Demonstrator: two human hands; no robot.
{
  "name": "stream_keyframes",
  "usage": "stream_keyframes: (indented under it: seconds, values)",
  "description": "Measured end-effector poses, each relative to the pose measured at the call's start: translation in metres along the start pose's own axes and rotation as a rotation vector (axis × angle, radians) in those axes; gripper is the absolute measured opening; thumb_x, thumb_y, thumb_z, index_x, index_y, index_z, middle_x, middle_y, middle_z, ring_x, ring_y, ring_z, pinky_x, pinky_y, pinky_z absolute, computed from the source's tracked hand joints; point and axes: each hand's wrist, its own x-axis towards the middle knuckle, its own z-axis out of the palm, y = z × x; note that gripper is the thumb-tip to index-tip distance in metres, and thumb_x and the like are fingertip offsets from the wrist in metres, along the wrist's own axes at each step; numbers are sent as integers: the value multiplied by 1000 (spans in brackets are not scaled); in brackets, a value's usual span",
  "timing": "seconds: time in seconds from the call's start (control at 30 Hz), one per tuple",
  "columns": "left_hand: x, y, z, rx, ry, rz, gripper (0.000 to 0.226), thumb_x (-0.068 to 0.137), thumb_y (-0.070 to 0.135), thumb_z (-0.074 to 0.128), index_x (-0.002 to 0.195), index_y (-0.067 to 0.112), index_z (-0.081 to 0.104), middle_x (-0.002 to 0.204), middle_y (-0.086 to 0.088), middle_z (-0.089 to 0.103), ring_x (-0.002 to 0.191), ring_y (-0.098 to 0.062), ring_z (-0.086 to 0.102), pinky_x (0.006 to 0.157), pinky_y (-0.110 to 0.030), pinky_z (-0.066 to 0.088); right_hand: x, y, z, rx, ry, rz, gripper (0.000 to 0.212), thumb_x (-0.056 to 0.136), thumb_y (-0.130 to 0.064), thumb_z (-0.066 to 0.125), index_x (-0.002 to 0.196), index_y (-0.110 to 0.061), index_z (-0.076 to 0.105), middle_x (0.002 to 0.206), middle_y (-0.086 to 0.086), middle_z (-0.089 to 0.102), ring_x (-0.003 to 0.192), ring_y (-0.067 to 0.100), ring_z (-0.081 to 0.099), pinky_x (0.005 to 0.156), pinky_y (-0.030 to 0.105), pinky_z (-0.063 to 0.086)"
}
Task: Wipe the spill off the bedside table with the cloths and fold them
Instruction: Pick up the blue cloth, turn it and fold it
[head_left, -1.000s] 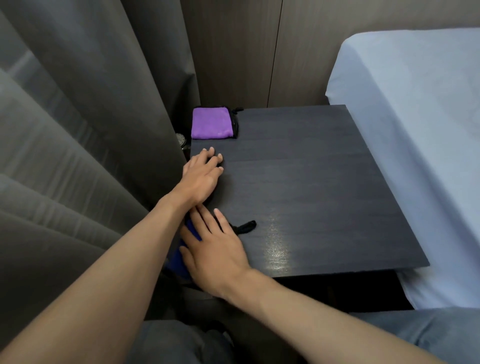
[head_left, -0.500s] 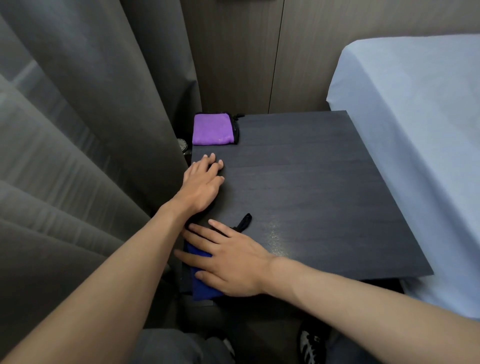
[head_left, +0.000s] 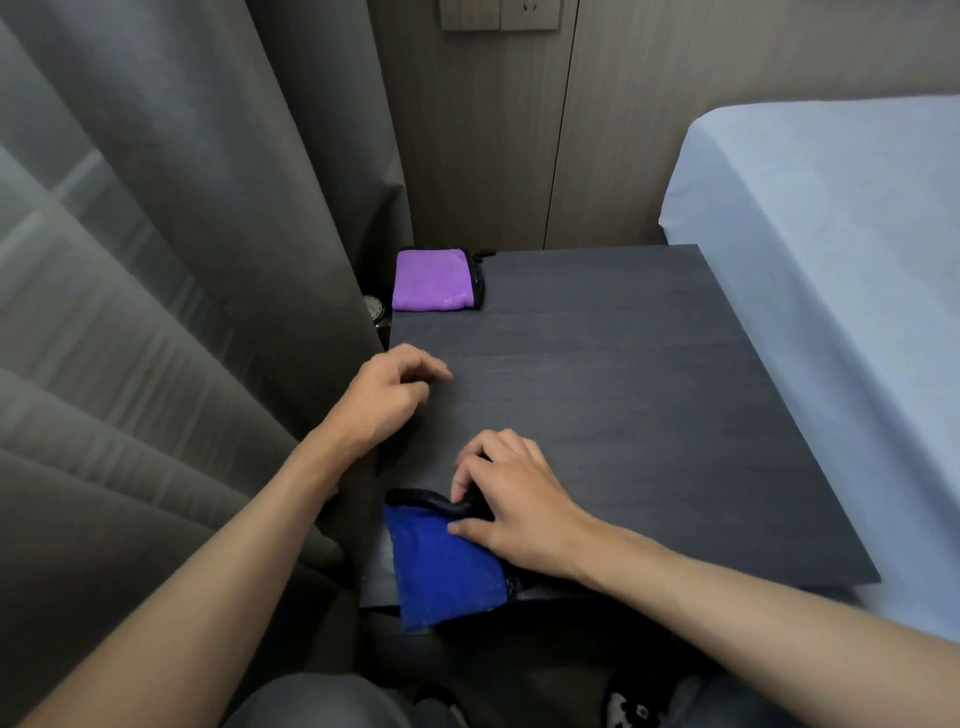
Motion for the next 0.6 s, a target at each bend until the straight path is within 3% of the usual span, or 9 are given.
stream_keyframes:
  seconds: [0.1, 0.17, 0.23, 0.37, 0.43, 0.5, 0.57, 0.6]
  values:
    - [-12, 14, -3, -175, -228, -11, 35, 83, -17, 47, 106, -4, 69, 112, -27, 69, 103, -28, 66, 87, -29, 50, 7, -1, -19, 271, -69, 75, 20, 84, -25, 79, 92, -27, 60, 90, -10, 62, 87, 5, 52, 78, 28, 40]
    - [-16, 25, -3, -397, -368, -29, 32, 93, 5, 47, 114, -12, 63, 113, -31, 66, 101, -33, 64, 94, -36, 49, 15, 2, -43, 407, -105, 92, 25, 81, -17, 82, 87, -28, 60, 88, -5, 68, 83, 6, 59, 78, 29, 46]
    - [-17, 35, -4, -604, -463, -75, 50, 94, 30, 43, 117, -11, 60, 114, -29, 63, 103, -36, 60, 97, -40, 47, 23, 5, -69, 558, -106, 87, 28, 80, -4, 81, 85, -22, 61, 86, -2, 66, 80, 7, 59, 80, 26, 47]
    - [-11, 63, -10, -792, -461, -22, 51, 93, 38, 44, 124, 0, 61, 126, -23, 62, 113, -30, 62, 94, -36, 52, 39, 13, -122, 673, -30, 97, 24, 82, 2, 78, 85, -16, 63, 86, 2, 65, 82, 7, 58, 76, 20, 44]
    - [-3, 78, -12, -632, -300, 80, 43, 91, 36, 52, 122, 10, 64, 125, -16, 65, 113, -23, 63, 93, -37, 52, 47, 18, -147, 656, 55, 115, 20, 83, -1, 78, 85, -17, 65, 86, 1, 68, 82, 8, 61, 76, 21, 46]
    - [4, 92, -10, -341, 74, 175, 37, 90, 37, 64, 121, 16, 62, 120, -6, 66, 110, -14, 63, 95, -36, 53, 55, 20, -168, 662, 177, 138, 16, 82, -3, 78, 85, -15, 67, 83, 1, 70, 79, 9, 63, 74, 22, 46]
    - [7, 105, -4, -173, 477, 240, 32, 87, 30, 74, 109, 13, 57, 106, -5, 64, 95, -9, 63, 83, -27, 55, 62, 21, -186, 708, 313, 178, 14, 82, -4, 78, 86, -15, 69, 81, -1, 71, 76, 7, 63, 72, 21, 47]
    - [9, 113, -1, -141, 570, 281, 29, 87, 26, 75, 101, 11, 54, 99, -9, 62, 84, -7, 60, 74, -22, 52, 66, 19, -193, 734, 381, 195, 14, 81, -4, 78, 86, -14, 70, 80, -1, 71, 75, 7, 63, 72, 21, 48]
